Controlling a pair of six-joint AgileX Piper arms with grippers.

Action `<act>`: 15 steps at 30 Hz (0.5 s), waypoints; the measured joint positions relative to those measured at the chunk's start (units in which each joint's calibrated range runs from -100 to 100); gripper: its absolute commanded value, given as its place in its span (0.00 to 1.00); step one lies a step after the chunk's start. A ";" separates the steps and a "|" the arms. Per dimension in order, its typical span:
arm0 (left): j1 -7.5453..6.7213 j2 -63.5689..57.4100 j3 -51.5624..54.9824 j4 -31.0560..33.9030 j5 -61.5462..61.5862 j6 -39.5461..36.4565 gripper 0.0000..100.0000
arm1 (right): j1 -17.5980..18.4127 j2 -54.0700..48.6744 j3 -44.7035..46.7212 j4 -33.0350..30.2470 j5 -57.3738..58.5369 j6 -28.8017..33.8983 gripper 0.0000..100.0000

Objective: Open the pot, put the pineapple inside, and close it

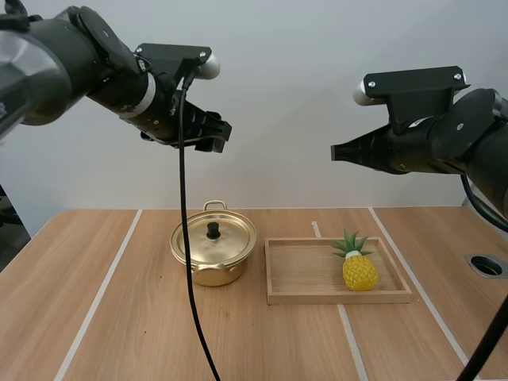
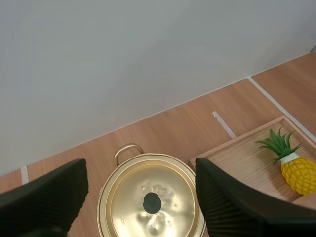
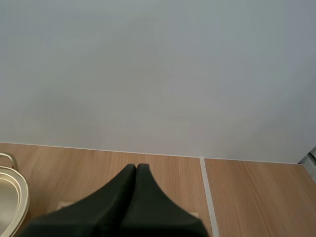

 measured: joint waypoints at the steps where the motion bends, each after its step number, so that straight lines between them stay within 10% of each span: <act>1: 0.00 0.99 0.00 0.00 0.00 0.00 1.00 | 0.00 0.00 0.00 0.00 0.36 0.00 0.00; 15: 0.00 12.64 5.58 -1.22 -2.14 3.95 1.00 | 0.00 0.00 0.00 -3.21 3.82 0.00 0.00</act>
